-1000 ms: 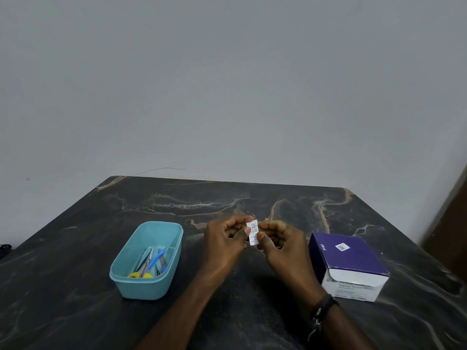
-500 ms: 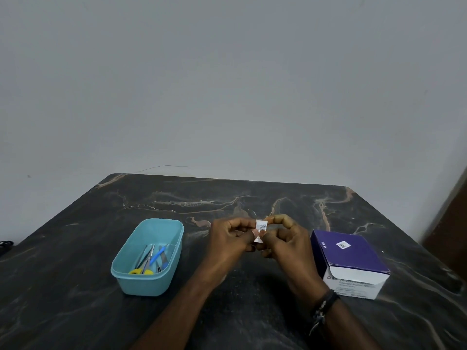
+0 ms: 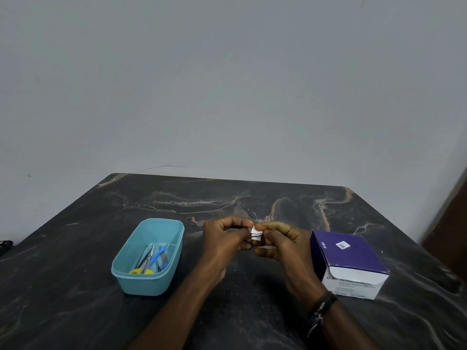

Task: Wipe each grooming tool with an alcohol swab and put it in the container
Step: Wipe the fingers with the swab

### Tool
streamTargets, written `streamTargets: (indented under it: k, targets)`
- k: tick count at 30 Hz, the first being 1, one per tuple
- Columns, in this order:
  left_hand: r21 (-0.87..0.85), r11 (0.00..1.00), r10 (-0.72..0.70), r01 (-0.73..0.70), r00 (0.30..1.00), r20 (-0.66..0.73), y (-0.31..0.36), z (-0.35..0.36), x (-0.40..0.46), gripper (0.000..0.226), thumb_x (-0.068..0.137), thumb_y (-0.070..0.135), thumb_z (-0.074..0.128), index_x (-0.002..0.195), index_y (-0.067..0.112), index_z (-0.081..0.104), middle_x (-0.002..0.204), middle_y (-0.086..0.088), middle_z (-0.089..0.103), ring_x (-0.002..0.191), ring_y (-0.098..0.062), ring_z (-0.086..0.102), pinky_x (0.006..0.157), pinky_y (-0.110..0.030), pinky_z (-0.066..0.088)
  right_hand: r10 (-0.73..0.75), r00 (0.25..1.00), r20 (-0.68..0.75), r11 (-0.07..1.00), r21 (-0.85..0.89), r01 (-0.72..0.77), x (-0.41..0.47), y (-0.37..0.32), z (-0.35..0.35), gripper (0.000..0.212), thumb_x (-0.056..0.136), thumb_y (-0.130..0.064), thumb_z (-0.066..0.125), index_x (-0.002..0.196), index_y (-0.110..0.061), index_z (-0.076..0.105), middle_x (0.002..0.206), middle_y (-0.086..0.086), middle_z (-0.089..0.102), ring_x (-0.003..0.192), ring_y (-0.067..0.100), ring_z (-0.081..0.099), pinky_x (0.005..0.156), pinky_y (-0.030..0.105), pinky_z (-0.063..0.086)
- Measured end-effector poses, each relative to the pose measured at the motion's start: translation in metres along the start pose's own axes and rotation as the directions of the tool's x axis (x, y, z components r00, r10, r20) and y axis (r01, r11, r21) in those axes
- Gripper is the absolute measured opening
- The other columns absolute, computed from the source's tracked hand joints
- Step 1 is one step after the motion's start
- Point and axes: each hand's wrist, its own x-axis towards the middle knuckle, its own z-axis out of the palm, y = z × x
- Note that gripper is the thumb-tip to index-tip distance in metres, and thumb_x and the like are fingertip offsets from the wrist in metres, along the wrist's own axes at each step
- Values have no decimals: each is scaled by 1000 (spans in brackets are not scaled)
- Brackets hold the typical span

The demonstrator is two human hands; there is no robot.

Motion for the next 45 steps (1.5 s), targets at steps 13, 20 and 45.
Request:
streamTargets:
  k: [13,20,45]
  targets:
    - [-38,999,-36,36,999,24,2,0,-1,5,82,4,71,87,5,72,85,-18,74,73,-24,71,66,-35,62,-57,996,-68,997,-53,53,5,8,-2,20,83,3,69,99,-9,68,87,10,75,78,21,74,60,26,57]
    - [49,999,-9,5,996,90,1,1,-4,12,79,4,75,90,6,72,83,-18,74,73,-21,72,65,-31,61,-89,992,-85,993,-86,82,8,9,-7,18,81,5,70,96,-4,70,86,10,75,71,13,73,57,18,54]
    - [88,995,50,-45,997,-54,-16,4,6,8,82,-5,68,89,0,71,70,-15,71,57,-14,66,56,-25,58,-76,978,-194,979,-198,37,12,21,3,15,80,6,70,87,-7,72,82,11,74,75,25,73,63,37,62]
